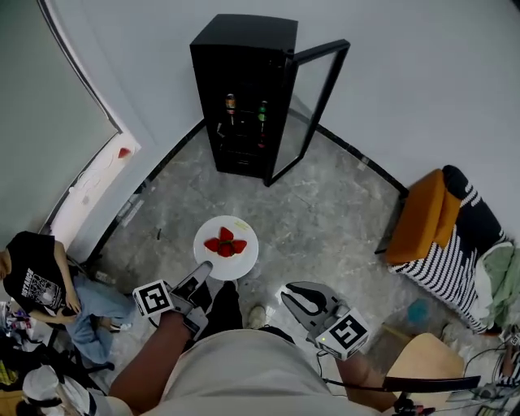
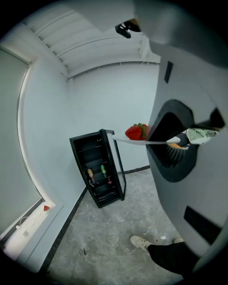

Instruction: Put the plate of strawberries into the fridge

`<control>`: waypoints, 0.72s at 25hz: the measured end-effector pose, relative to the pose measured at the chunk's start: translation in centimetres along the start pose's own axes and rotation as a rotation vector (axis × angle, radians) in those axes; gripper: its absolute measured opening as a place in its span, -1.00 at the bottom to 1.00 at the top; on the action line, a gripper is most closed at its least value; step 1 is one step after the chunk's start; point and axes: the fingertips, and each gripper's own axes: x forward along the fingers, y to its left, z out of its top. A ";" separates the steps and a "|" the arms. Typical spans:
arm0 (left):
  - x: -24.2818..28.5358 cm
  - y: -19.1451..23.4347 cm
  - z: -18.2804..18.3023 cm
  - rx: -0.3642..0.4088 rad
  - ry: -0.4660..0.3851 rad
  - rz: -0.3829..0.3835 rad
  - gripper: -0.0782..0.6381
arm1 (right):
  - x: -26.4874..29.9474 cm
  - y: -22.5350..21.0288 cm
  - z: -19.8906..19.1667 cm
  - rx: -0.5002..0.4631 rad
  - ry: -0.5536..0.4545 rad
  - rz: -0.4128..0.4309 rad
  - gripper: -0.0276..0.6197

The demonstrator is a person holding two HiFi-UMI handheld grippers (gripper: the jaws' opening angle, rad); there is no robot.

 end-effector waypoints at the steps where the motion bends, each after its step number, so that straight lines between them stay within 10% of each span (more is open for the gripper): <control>1: 1.3 0.3 0.9 -0.002 0.000 0.000 -0.72 | 0.5 -1.2 0.2 -0.003 0.000 -0.010 -0.70; 18: 22.0 3.7 24.7 0.119 0.126 0.022 -0.72 | 15.7 -19.2 10.6 0.053 0.036 -0.162 -0.59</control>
